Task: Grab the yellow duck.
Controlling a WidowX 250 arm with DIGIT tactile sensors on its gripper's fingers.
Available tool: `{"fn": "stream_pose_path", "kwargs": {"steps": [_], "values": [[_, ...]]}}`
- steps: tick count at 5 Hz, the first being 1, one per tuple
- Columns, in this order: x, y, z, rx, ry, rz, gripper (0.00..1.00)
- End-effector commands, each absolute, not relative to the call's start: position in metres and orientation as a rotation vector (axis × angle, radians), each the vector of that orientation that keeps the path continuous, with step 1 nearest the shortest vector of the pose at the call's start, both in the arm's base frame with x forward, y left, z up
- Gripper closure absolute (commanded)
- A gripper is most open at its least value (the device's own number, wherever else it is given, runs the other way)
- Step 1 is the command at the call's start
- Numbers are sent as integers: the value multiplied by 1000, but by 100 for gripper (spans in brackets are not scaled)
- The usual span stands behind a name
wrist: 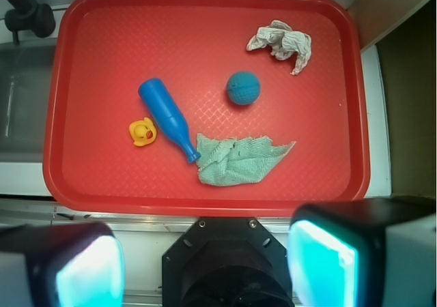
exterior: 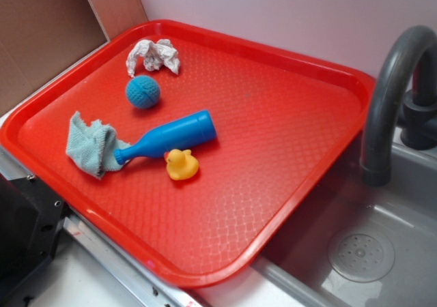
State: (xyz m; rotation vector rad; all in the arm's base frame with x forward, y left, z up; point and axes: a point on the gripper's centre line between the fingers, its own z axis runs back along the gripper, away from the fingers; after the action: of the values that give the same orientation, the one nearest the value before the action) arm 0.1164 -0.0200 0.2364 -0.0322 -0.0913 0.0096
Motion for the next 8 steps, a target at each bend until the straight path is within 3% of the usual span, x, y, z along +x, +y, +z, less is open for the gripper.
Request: {"fn": "stream_pose_path", "kwargs": {"steps": [1, 2, 3, 4, 5, 6, 7, 8], "values": [[116, -20, 236, -32, -91, 10, 0], [119, -34, 233, -55, -163, 193, 0], [125, -52, 224, -92, -168, 447, 0], [145, -71, 203, -93, -127, 616, 0], [168, -77, 170, -68, -87, 728, 0], [187, -85, 131, -33, -127, 778, 0], [197, -94, 94, -59, -145, 746, 0], [200, -93, 72, -35, -143, 742, 0]]}}
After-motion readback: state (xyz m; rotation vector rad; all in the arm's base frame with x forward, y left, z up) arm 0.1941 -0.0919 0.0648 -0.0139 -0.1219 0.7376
